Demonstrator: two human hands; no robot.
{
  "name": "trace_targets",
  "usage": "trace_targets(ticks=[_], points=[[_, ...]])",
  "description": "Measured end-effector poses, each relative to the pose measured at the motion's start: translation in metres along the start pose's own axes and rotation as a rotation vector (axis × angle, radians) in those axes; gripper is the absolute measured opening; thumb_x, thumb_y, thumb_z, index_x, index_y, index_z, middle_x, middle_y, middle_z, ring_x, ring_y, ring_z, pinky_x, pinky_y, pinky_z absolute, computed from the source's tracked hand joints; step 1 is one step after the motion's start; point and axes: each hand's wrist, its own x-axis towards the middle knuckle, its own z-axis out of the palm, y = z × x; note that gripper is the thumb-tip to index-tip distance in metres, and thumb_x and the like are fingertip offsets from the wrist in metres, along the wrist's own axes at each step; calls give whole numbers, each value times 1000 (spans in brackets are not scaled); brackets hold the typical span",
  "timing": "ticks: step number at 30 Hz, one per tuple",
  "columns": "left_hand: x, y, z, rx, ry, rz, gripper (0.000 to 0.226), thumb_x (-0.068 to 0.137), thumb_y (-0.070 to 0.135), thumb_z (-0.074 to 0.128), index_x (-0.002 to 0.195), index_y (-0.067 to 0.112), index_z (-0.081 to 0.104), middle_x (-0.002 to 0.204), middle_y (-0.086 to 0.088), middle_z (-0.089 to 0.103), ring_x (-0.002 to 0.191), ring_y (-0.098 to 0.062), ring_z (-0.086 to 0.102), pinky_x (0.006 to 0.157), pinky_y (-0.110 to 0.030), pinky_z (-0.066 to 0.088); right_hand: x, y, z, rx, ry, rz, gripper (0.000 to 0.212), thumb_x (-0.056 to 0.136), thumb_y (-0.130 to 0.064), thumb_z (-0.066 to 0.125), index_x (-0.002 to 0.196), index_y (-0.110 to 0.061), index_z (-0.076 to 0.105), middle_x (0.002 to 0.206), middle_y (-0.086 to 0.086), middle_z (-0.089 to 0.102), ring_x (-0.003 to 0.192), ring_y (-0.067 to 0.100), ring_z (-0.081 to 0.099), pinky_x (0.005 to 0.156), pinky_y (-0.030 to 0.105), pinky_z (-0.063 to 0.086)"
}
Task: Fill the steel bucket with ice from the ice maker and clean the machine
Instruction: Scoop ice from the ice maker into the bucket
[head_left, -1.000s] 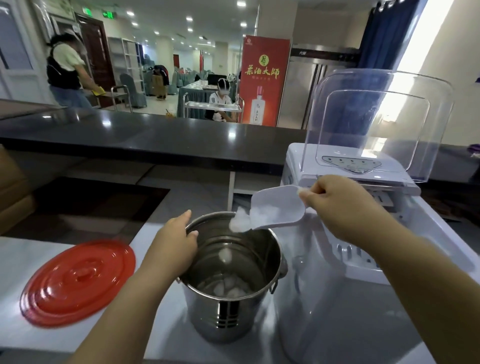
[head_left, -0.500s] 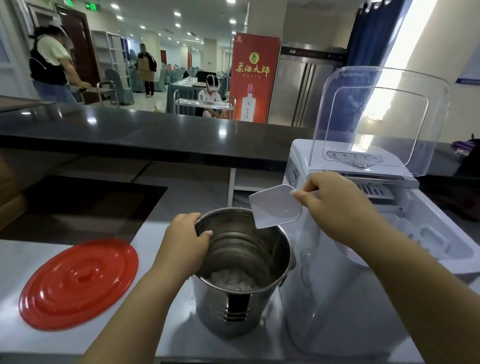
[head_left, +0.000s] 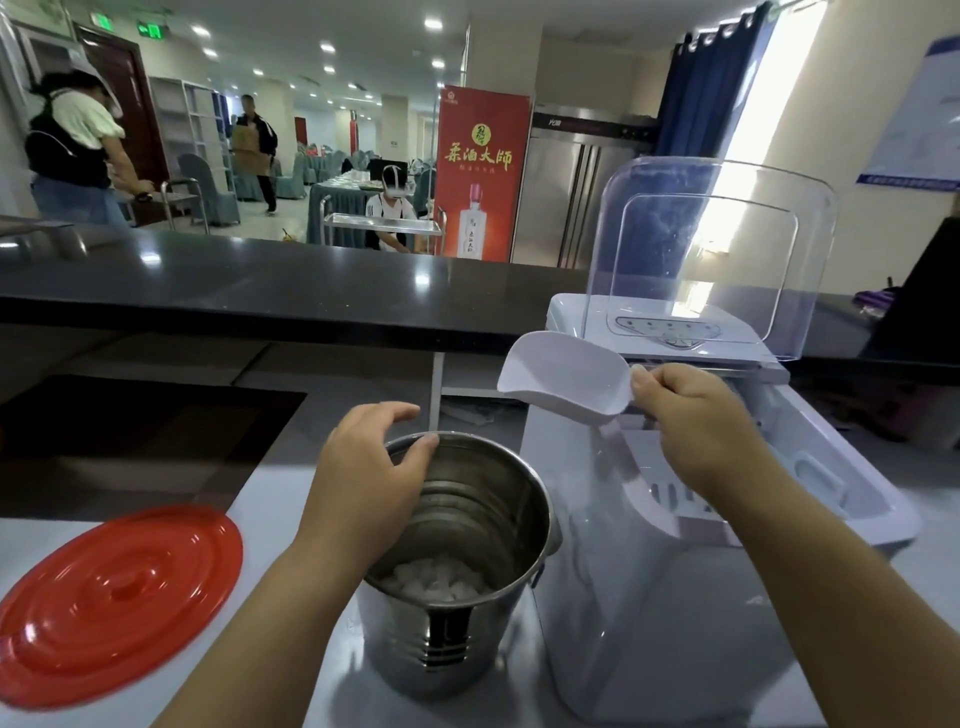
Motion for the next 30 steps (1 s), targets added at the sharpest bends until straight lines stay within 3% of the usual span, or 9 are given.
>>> trace_targets(ticks=[6, 9, 14, 18, 23, 30], points=[[3, 38, 18, -95, -59, 46, 34, 86, 26, 65, 120, 21, 61, 109, 13, 56, 102, -4, 52, 86, -18, 41, 3, 21, -30, 26, 64, 48, 34, 99, -30, 44, 82, -6, 60, 75, 1, 59, 68, 16, 48, 58, 26, 36], [8, 60, 33, -146, -116, 52, 43, 87, 28, 64, 129, 22, 55, 123, 10, 57, 110, -4, 51, 94, -23, 43, 6, 33, -47, -11, 75, 48, 31, 99, -29, 44, 80, -9, 58, 75, 0, 59, 68, 15, 49, 58, 27, 36], [16, 92, 60, -177, -247, 21, 61, 94, 32, 53, 148, 25, 27, 150, 8, 35, 136, -10, 32, 111, -30, 29, 13, 51, -69, -103, 47, 37, 29, 97, -29, 48, 78, -8, 56, 74, 7, 58, 67, 21, 50, 57, 30, 38], [20, 115, 84, -197, -317, -15, 68, 98, 28, 46, 152, 22, 6, 157, 6, 16, 143, -11, 17, 105, -21, 16, 20, 63, -84, -155, 6, 42, 27, 96, -30, 51, 79, -9, 57, 77, 10, 64, 72, 26, 57, 60, 32, 43], [26, 125, 108, -238, -360, -84, 69, 100, 23, 39, 151, 18, -7, 160, 1, 3, 145, -14, 7, 112, -26, 11, 27, 71, -101, -310, -182, 16, 26, 94, -33, 55, 79, -13, 58, 74, 3, 61, 58, 16, 48, 52, 27, 40], [27, 124, 116, -229, -369, -128, 74, 101, 20, 37, 147, 32, -19, 159, 8, -5, 146, -16, 6, 115, -36, 13, 41, 68, -104, -682, -374, -27, 22, 96, -36, 49, 84, -19, 57, 82, 0, 60, 74, 17, 57, 63, 30, 48]])
